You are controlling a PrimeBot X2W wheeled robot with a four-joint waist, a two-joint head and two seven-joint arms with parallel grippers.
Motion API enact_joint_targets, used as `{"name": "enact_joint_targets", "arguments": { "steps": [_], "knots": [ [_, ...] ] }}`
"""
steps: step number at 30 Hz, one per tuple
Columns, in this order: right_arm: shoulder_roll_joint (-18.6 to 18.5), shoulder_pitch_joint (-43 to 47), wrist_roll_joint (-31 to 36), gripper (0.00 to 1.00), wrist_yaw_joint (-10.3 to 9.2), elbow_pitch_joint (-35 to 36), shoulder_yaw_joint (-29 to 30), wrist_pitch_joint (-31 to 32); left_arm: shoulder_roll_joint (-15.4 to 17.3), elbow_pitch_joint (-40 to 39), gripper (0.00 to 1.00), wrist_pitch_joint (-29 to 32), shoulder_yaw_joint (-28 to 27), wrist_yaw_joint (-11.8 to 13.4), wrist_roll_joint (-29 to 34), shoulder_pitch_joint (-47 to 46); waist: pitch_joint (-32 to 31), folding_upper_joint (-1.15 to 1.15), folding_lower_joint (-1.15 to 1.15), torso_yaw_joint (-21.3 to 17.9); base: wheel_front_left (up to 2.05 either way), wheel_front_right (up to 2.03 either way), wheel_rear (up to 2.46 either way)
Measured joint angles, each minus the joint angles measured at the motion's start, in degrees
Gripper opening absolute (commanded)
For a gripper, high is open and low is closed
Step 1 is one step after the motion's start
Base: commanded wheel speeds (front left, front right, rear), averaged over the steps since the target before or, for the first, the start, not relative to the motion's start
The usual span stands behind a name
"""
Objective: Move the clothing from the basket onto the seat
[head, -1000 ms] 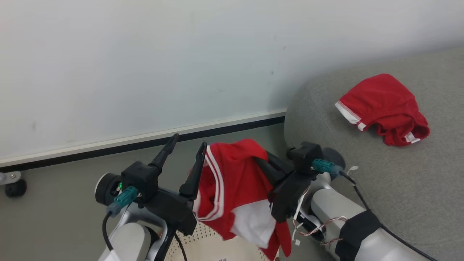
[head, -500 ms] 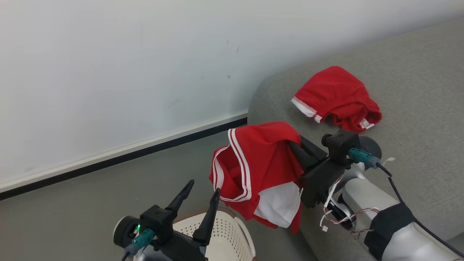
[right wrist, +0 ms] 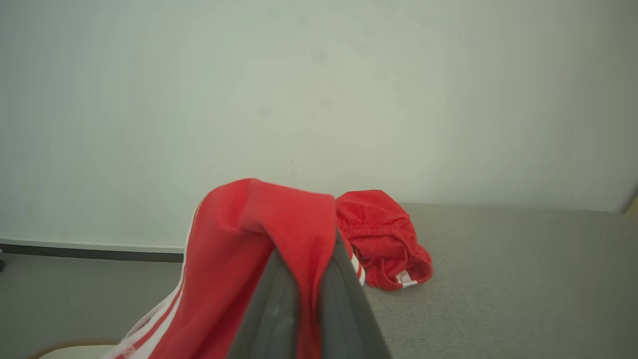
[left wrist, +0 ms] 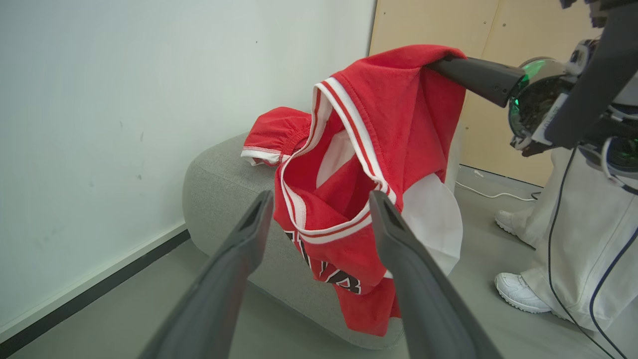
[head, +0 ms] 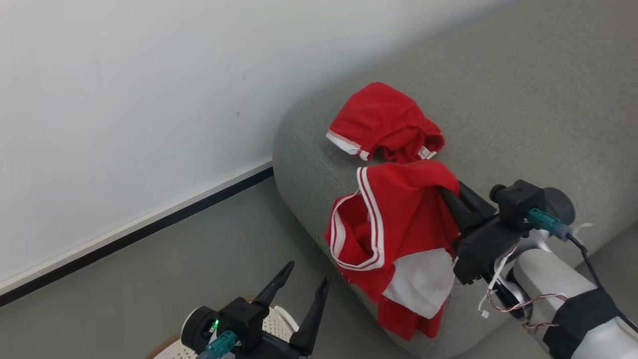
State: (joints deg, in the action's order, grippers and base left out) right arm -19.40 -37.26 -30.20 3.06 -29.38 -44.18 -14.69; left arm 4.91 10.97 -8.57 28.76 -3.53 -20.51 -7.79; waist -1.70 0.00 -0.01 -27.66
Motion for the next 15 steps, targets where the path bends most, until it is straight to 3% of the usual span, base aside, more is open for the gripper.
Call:
{"name": "enact_joint_targets", "arguments": {
  "steps": [5, 15],
  "knots": [
    [-1.66, 0.94, 0.0, 0.0, -1.11, 2.5, 1.9, 0.0, -0.26, 0.16, 1.0, 0.23, 0.94, -0.08, 0.1, -1.1, 1.28, 0.0, 0.0, -2.21, 0.0, 0.0, 0.0],
    [-1.72, -2.12, -0.01, 0.0, -1.29, 3.07, 4.5, 0.0, -0.12, -0.26, 1.0, 0.23, 0.77, -0.35, 0.51, -1.75, 4.18, 0.0, 0.01, -3.44, 0.0, 0.0, 0.0]
  ]
}}
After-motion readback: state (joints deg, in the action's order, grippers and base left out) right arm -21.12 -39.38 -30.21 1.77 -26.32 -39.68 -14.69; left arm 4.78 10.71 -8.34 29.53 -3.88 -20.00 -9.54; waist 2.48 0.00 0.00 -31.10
